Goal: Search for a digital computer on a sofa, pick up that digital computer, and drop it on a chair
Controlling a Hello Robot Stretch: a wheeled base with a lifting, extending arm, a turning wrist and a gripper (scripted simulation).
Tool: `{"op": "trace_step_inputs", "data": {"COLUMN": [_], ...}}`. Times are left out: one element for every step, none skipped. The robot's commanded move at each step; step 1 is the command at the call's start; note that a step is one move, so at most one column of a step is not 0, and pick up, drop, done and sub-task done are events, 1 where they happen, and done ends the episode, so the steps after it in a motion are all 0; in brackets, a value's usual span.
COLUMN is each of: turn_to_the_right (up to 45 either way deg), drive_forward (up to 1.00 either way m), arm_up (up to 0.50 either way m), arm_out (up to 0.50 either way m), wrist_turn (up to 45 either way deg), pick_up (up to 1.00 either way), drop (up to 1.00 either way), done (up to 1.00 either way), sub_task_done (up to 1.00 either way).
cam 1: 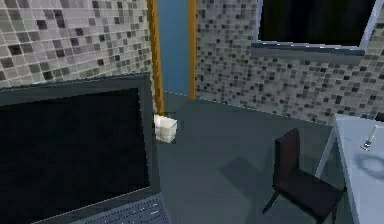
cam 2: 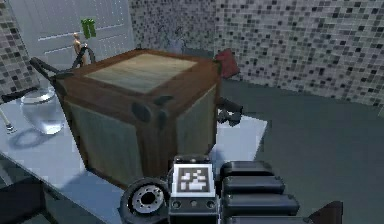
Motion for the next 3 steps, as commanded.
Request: {"op": "trace_step_inputs", "data": {"turn_to_the_right": [0.0, 0.0, 0.0], "drive_forward": [0.0, 0.0, 0.0], "arm_up": [0.0, 0.0, -0.46], "arm_out": [0.22, 0.0, 0.0], "wrist_turn": [0.0, 39.0, 0.0], "pick_up": [0.0, 0.0, 0.0], "drop": [0.0, 0.0, 0.0], "done": [0.0, 0.0, 0.0], "sub_task_done": [0.0, 0.0, 0.0]}}
